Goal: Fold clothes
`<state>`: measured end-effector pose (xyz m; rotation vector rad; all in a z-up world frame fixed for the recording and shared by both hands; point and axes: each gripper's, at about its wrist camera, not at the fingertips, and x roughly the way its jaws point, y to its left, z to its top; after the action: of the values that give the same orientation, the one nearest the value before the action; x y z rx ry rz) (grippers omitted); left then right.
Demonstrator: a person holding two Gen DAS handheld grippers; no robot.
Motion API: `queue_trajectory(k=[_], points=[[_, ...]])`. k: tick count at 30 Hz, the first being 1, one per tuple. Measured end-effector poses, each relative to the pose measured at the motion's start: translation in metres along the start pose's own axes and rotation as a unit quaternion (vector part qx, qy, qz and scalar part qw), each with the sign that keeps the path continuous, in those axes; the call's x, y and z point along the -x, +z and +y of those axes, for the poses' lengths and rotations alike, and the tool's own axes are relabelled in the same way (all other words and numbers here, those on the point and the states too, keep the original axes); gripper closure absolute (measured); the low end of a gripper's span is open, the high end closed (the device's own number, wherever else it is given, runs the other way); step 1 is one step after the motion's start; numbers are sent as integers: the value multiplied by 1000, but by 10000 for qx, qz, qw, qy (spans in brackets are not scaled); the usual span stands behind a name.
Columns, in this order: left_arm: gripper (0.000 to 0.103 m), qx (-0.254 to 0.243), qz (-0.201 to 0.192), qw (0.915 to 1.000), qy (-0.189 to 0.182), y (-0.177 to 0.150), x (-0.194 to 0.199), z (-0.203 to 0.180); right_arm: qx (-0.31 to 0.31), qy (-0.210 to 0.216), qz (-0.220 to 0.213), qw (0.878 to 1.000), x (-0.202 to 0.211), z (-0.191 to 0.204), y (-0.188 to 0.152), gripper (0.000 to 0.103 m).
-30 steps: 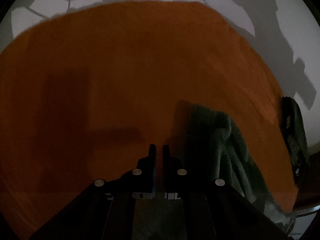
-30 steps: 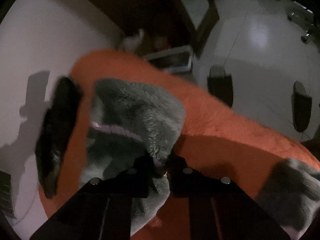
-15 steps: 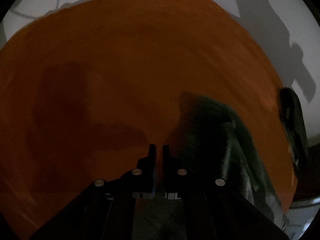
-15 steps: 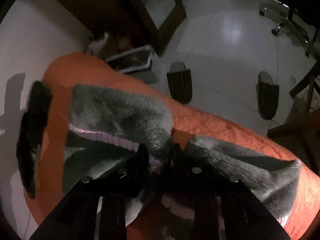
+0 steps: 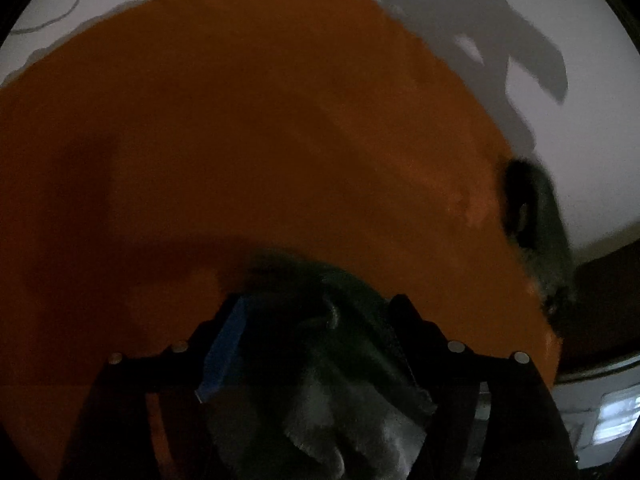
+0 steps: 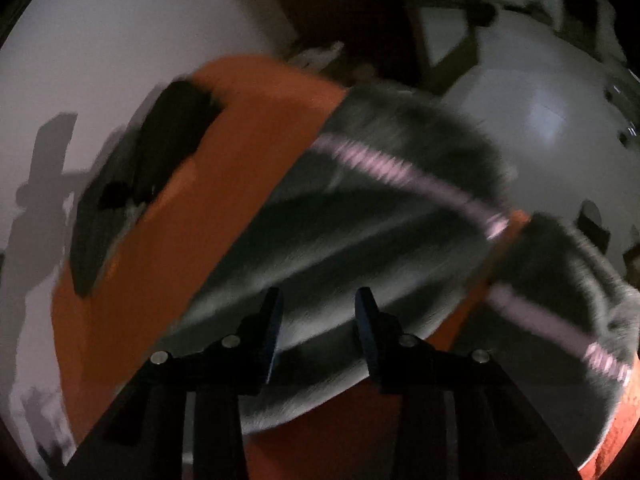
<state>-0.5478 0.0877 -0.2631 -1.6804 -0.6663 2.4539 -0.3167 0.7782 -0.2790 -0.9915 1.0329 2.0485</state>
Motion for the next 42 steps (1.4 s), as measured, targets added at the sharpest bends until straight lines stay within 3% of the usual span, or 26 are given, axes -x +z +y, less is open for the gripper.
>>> queue_trajectory(k=[3, 4, 5, 8, 10, 14, 20, 23, 25, 28, 31, 34, 36, 37, 38, 40, 42], points=[[32, -506, 279, 9962, 644, 4, -32, -11, 444, -7, 187, 9988, -13, 23, -20, 67], [63, -681, 325, 9925, 958, 2, -42, -12, 587, 2, 244, 9980, -17, 31, -27, 67], [79, -855, 370, 9875, 1271, 0, -51, -14, 732, 13, 269, 9970, -18, 39, -32, 67], [92, -888, -269, 9904, 1026, -16, -26, -14, 1179, 49, 205, 9928, -16, 60, -44, 67], [93, -770, -636, 9931, 612, -33, 8, -5, 1701, 50, 25, 9854, -8, 82, -53, 67], [92, -967, -706, 9928, 33, -81, 59, 30, 2811, 156, -229, 9593, 8, 123, -77, 67], [92, -1728, -642, 9819, -446, -127, 85, 66, 3775, 1061, 678, 9174, -4, 173, -131, 67], [92, -2019, -545, 9759, -629, -150, 93, 86, 4232, 1339, 848, 8921, -14, 203, -157, 65], [92, -2045, -496, 9750, -711, -160, 99, 96, 4632, 1315, 955, 8712, -27, 220, -176, 46], [91, -1865, -452, 9784, -763, -165, 105, 103, 5138, 641, 1282, 8459, -58, 227, -205, 43], [86, -1860, -344, 9789, -770, -171, 106, 96, 5010, 720, 1371, 8515, -46, 216, -202, 43], [64, -1720, -281, 9813, -818, -169, 122, 100, 4880, 799, 1458, 8568, -33, 206, -198, 43], [62, -1494, -408, 9837, -909, -162, 141, 108, 4793, 851, 1517, 8603, -25, 199, -195, 43], [58, -1334, -557, 9837, -1066, -155, 151, 111, 4749, 877, 1546, 8619, -21, 196, -194, 43], [48, -1131, -658, 9828, -1306, -145, 160, 116, 4705, 904, 1575, 8635, -17, 192, -193, 43], [37, -843, -697, 9834, -1446, -128, 164, 128, 4605, 958, 1631, 8673, -9, 186, -190, 43], [37, -653, -639, 9851, -1457, -113, 162, 137, 4340, 1039, 1661, 8794, -5, 177, -184, 43]])
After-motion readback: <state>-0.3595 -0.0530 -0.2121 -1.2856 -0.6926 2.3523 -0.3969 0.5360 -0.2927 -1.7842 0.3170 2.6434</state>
